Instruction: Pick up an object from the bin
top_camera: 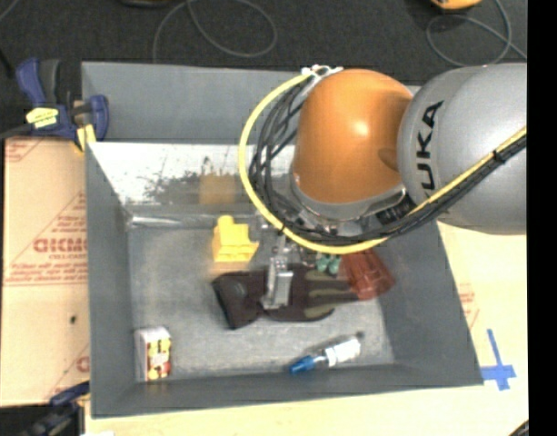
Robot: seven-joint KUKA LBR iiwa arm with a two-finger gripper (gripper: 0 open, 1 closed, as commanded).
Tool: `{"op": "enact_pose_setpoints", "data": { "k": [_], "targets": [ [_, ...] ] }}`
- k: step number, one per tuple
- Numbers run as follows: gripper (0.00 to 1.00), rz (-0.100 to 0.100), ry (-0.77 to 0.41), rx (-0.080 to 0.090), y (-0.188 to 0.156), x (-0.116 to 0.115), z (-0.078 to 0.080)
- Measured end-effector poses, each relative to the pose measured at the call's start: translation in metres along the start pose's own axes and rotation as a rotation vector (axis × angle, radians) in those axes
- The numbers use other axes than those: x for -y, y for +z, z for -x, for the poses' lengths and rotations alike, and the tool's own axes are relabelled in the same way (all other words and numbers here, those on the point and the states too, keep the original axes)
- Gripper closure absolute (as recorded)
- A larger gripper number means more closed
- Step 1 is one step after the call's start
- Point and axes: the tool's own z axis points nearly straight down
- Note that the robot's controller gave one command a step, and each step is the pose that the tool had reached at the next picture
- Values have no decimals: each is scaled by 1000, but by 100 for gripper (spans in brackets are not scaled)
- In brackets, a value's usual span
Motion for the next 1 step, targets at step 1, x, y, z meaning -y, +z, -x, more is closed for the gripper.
{"op": "enact_pose_setpoints", "data": {
  "k": [1],
  "targets": [
    [0, 1, 3, 8, -5, 1, 1]
  ]
}}
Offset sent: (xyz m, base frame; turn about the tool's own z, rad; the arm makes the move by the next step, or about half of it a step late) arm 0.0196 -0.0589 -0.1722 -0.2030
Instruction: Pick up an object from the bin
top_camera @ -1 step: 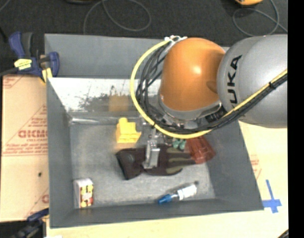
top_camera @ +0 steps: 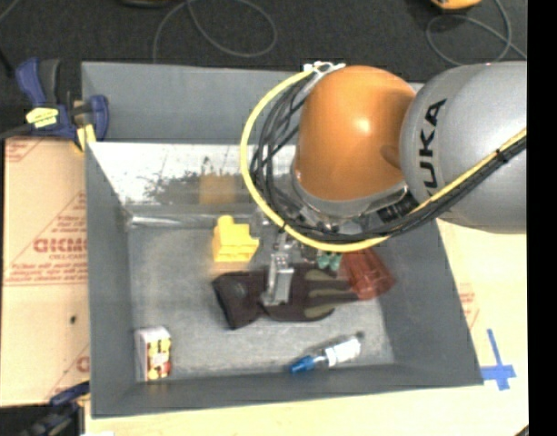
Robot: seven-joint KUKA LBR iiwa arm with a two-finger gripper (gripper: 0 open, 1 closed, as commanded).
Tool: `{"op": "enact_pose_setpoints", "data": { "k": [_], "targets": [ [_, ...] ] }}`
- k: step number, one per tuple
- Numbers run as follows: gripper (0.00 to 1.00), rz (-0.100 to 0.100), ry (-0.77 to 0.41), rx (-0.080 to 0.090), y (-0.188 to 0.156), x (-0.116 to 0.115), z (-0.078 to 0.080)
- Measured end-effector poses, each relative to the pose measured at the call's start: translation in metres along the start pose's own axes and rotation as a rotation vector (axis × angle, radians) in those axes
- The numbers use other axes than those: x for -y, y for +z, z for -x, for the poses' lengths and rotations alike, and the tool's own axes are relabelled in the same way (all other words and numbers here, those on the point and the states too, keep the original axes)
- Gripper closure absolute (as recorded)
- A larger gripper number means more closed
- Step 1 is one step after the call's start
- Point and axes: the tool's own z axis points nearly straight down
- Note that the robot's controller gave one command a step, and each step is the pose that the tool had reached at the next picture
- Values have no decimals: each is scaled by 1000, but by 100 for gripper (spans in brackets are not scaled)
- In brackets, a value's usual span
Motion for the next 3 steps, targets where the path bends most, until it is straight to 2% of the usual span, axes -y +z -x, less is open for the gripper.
{"op": "enact_pose_setpoints", "data": {
  "k": [1, 2, 3],
  "targets": [
    [0, -1, -71, 3, 58, 20, 7],
    [0, -1, -221, 5, 133, 58, 20],
    [0, 0, -194, 1, 169, 77, 26]
  ]
}}
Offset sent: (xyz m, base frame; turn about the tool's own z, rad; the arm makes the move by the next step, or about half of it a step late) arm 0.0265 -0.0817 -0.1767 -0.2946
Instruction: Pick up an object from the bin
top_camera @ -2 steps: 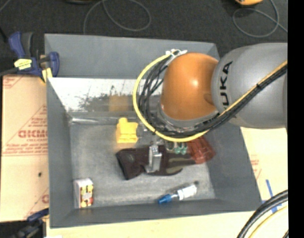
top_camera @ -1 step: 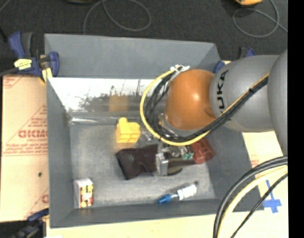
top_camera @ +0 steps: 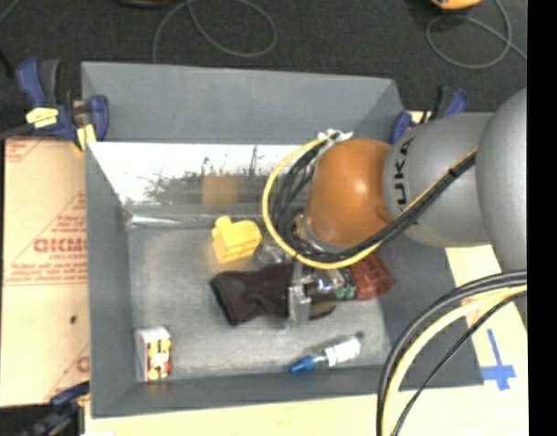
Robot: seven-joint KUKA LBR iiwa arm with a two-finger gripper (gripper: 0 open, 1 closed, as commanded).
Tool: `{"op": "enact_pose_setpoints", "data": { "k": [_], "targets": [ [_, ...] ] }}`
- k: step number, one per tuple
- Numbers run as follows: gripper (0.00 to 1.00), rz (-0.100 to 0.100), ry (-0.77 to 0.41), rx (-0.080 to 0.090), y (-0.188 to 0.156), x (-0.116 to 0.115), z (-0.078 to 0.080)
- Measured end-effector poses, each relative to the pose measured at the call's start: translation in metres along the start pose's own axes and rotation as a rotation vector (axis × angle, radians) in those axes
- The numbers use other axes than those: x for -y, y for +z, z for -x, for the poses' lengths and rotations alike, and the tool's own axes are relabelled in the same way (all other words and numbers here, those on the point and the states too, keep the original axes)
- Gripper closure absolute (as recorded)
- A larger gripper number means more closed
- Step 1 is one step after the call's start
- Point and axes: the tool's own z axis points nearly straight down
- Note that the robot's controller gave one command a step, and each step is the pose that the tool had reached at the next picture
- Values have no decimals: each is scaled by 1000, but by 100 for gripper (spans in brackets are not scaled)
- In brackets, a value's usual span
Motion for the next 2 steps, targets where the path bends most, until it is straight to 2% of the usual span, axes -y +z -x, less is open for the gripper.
{"op": "enact_pose_setpoints", "data": {
  "k": [1, 2],
  "targets": [
    [0, -2, 6, 5, 7, 7, -7],
    [100, -1, 2, 5, -1, 2, 1]
  ]
}}
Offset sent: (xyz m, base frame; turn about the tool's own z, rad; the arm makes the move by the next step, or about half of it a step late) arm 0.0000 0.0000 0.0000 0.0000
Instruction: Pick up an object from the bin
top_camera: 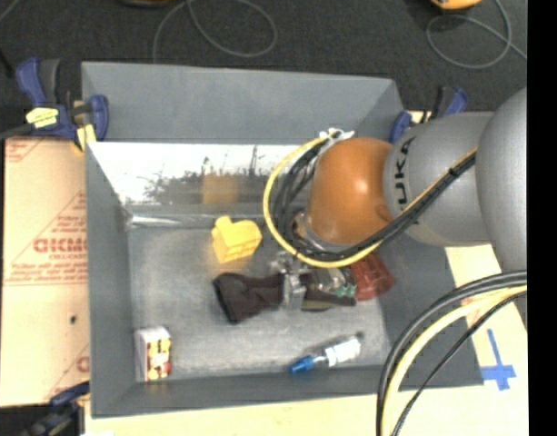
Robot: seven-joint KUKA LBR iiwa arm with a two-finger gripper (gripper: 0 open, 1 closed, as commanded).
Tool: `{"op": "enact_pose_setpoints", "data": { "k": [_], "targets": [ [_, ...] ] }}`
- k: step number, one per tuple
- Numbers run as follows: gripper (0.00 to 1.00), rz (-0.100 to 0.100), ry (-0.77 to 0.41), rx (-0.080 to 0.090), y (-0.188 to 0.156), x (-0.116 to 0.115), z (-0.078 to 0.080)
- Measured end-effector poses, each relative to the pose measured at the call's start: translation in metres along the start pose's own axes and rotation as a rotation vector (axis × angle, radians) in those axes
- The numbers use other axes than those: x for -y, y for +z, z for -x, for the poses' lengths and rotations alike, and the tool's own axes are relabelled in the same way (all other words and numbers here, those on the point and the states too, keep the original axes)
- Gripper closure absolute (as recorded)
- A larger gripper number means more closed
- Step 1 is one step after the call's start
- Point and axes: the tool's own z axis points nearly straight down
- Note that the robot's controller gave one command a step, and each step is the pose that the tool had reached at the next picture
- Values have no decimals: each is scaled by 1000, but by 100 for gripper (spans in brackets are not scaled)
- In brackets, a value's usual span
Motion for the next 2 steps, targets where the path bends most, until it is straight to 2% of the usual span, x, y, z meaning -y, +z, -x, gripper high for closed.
{"op": "enact_pose_setpoints", "data": {
  "k": [2],
  "targets": [
    [100, 0, 1, 0, 0, 0, 0]
  ]
}}
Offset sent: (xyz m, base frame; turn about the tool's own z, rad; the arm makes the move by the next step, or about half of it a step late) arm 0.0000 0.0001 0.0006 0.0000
